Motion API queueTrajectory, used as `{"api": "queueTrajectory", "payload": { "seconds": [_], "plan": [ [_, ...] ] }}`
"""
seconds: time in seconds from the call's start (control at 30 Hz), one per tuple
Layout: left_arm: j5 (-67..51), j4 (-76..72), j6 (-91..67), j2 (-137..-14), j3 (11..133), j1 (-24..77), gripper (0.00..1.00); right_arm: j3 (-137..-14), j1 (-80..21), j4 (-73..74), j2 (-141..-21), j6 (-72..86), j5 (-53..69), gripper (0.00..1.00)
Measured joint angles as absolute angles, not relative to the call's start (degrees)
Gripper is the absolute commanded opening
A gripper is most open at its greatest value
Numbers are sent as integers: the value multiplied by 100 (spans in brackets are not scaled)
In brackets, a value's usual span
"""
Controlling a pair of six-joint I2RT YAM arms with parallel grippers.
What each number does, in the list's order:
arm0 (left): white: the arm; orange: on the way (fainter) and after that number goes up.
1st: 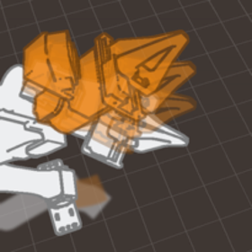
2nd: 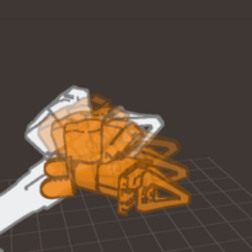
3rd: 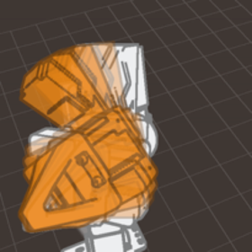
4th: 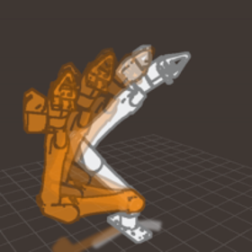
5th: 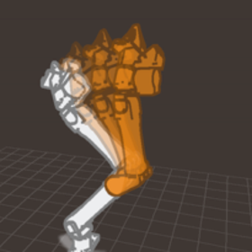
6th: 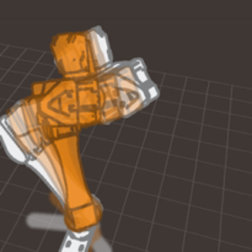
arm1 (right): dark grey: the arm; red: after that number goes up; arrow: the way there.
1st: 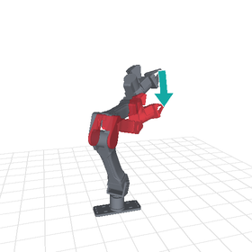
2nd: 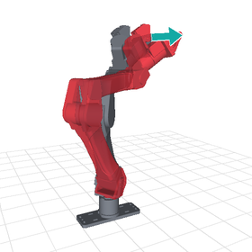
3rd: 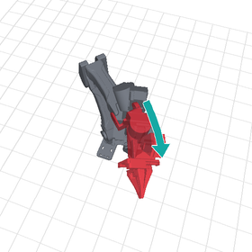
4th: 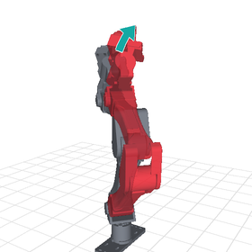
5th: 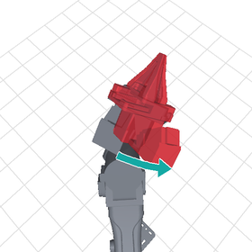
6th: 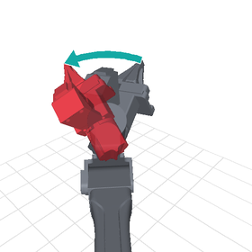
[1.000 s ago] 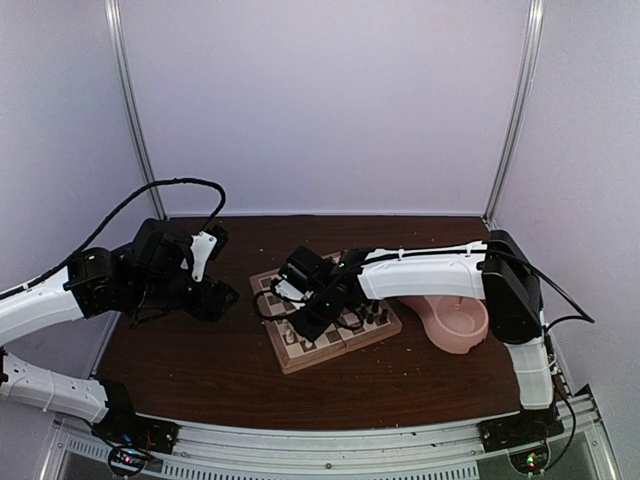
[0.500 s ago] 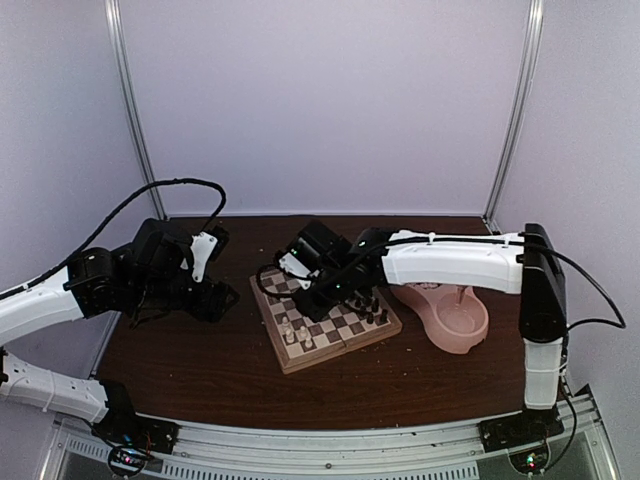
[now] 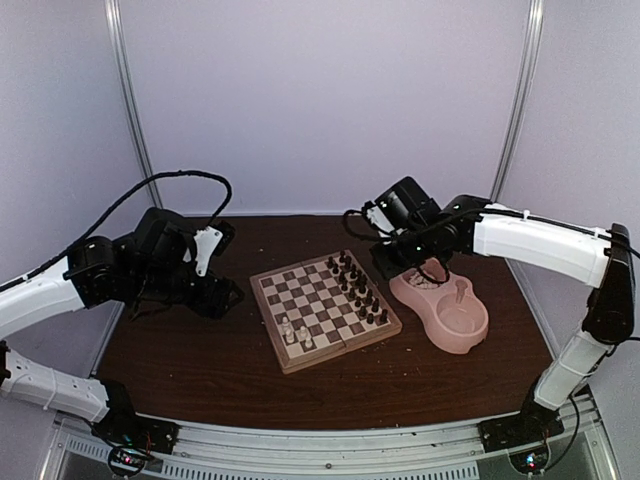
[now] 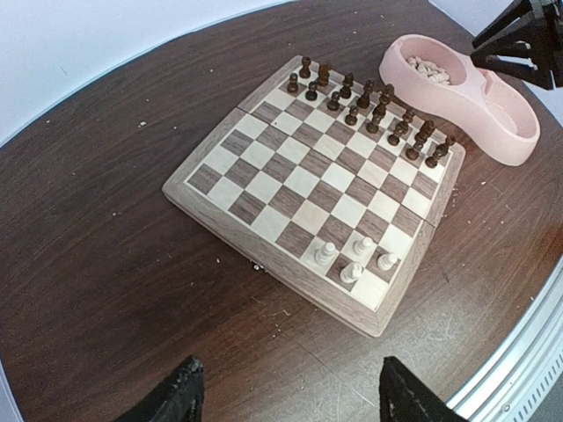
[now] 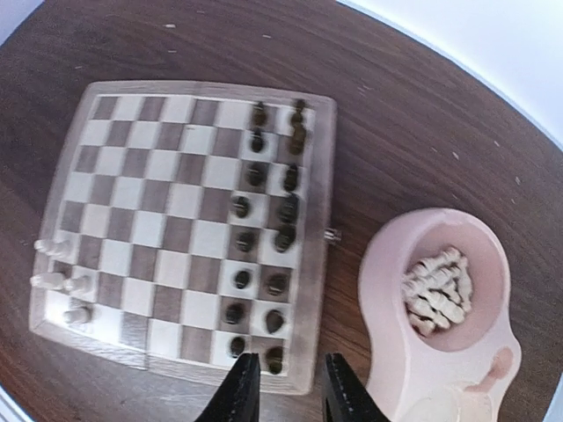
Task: Set up the chess pieces on the board
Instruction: Pick up the chess pile from the storage box.
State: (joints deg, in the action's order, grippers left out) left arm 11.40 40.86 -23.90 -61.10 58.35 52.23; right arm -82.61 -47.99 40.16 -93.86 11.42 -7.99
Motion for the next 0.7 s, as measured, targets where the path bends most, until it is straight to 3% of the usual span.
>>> {"api": "queueTrajectory", "payload": {
  "seconds": [0.2, 0.27, 0.7],
  "plan": [
    [1048, 4156, -2410, -6130, 5852, 5223, 69, -7647, -3492, 4056, -9000, 1498, -687, 20],
    [1026, 4165, -2423, -6149, 5852, 5223, 69, -7644, -3188, 4049, -9035, 1682, -646, 22],
    [1028, 4219, -2506, -6259, 5975, 5223, 69, -8117, -2842, 4034, -10173, 2851, -1057, 28]
  ]
}}
